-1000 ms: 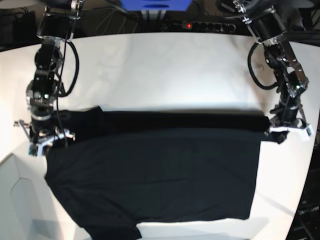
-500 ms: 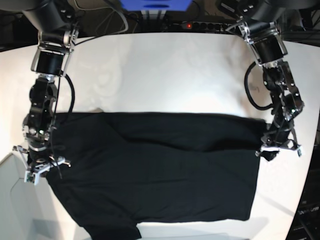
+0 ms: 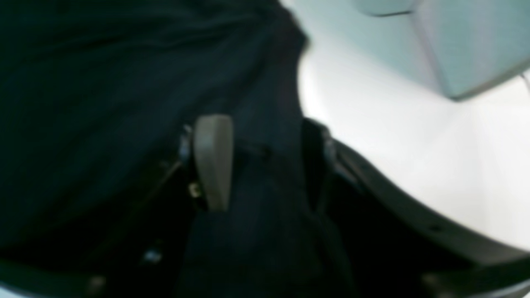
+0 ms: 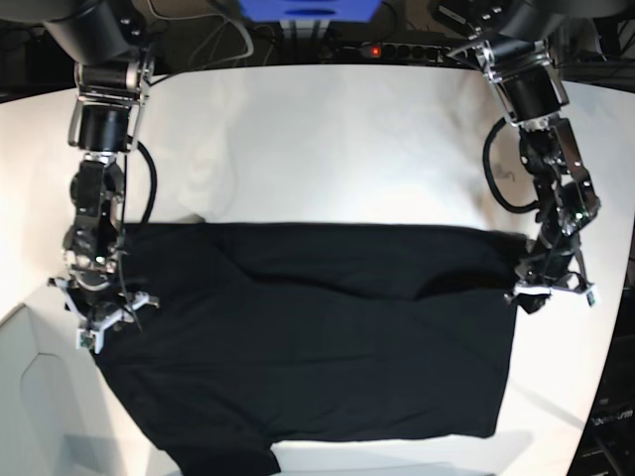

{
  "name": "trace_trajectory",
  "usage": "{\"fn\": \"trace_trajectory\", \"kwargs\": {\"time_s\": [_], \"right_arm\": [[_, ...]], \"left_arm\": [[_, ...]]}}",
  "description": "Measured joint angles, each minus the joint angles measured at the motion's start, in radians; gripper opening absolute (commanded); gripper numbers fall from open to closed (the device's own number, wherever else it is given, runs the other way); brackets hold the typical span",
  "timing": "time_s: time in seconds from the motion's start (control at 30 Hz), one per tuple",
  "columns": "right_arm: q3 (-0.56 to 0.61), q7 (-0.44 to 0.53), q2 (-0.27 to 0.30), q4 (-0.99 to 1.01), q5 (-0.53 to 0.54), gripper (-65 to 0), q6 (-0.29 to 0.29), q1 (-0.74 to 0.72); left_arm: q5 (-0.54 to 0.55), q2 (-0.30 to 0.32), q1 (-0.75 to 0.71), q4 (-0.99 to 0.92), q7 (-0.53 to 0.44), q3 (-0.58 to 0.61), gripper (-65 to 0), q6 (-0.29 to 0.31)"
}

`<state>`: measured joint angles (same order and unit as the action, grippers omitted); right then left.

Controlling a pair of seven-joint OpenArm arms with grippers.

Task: Fold the T-shirt properly
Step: 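Lift the shoulder edges and pull them over toward the hem, then lower the held edges onto the shirt body and release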

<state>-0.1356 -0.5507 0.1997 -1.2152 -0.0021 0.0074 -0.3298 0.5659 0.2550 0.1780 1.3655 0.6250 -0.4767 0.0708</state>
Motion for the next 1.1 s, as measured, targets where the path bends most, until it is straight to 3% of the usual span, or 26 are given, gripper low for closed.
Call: {"fn": "trace_trajectory", "kwargs": {"time_s": [0.17,0.67,0.77,0.97,1.1], "right_arm": [[0.011,-0.008,0.002,0.05,0.002,-30.0,0.101,-0.005],[0.011,0.043,0.006,0.2,0.001,-30.6,0.101,-0.068],[0.011,0.054,0.005,0.2,0.002,-37.8,0.101,-0.068],[0.01,0.05,0.005,0.2,0.002,-65.0,0.101,-0.047],[0.01,0.055,0.005,0.2,0.001,-65.0,0.101,-0.042]], "left_arm": [[-0.001,0.0,-0.021,0.0,0.002,0.0,-64.9,0.0],[0.0,0.0,-0.026,-0.001,0.0,0.0,-64.9,0.0],[0.0,0.0,-0.026,-0.001,0.0,0.0,-64.9,0.0],[0.0,0.0,-0.026,-0.001,0.0,0.0,-64.9,0.0],[0.0,0.0,-0.026,-0.001,0.0,0.0,-64.9,0.0]]}}
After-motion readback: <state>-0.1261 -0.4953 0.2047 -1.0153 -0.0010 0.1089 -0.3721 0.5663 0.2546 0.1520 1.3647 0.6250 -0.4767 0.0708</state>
